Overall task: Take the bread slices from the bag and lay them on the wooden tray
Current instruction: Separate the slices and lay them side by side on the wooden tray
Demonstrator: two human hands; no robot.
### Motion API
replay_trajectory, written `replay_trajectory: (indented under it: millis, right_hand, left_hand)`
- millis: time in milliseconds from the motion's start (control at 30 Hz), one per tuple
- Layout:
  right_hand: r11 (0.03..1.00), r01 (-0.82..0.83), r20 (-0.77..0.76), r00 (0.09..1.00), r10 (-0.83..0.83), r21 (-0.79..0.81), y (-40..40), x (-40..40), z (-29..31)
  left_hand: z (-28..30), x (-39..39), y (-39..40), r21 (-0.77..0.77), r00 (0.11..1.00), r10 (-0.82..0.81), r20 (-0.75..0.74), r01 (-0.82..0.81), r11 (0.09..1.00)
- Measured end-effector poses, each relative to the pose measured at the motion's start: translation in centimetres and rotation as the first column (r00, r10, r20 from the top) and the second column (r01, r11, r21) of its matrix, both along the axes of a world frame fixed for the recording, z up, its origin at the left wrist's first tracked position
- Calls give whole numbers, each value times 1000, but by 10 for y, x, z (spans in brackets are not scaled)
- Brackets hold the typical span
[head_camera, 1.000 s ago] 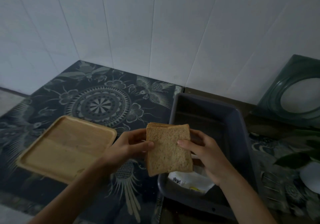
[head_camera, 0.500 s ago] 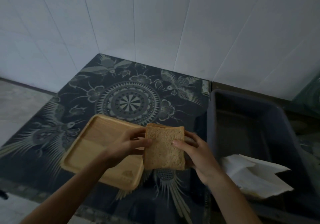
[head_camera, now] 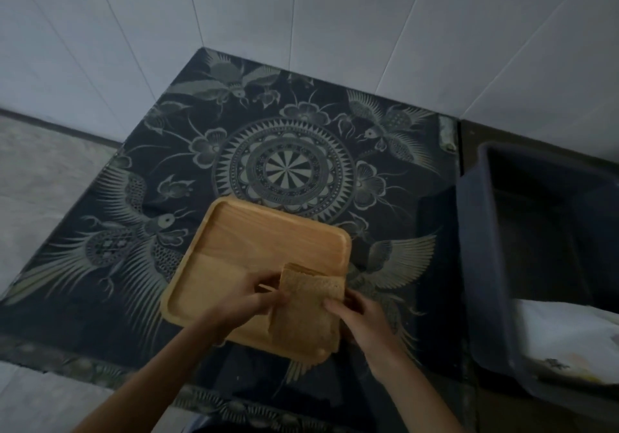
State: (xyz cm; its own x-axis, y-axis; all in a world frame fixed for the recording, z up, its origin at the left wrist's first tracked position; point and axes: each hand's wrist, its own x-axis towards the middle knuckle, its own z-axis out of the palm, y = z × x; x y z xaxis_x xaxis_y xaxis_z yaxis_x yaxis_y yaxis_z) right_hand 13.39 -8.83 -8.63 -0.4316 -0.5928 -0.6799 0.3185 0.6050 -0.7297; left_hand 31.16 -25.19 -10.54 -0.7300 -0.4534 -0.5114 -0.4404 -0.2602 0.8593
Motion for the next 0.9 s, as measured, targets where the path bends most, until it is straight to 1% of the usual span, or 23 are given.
replay_trajectory:
  millis: [133, 233, 367, 467, 533, 700, 800, 900]
  right_hand:
    - [997, 40, -32, 999, -38, 63, -1, 16, -20]
    - [995, 39, -99, 995, -30, 94, -1, 25, -27]
    - [994, -62, -285, 954, 86, 93, 1, 29, -31]
    - [976, -125, -400, 897, 188, 178, -2, 31, -30]
    - [967, -130, -449, 867, 218, 219, -4, 33, -28]
    - [961, -96, -533, 815, 225, 257, -2, 35, -20]
    - [966, -84, -575, 790, 214, 245, 3, 35, -16]
    - [977, -69, -572, 801, 176, 203, 8, 34, -16]
  left_hand:
    - [-21, 7, -4, 10, 999, -36, 22, 36, 999]
    - [-30, 9, -1, 30, 999, -45, 14, 44, 999]
    - [-37, 10, 1, -12, 998, -43, 47, 43, 999]
    - [-38, 10, 4, -53, 995, -48, 90, 52, 997]
    - [-36, 10, 5, -75, 991, -46, 129, 56, 996]
    - [-19, 5, 8, -231, 976, -40, 214, 90, 969]
    - [-11, 4, 16, -338, 954, 53, 294, 52, 940]
    - [-7, 4, 27, -382, 951, 120, 287, -1, 924]
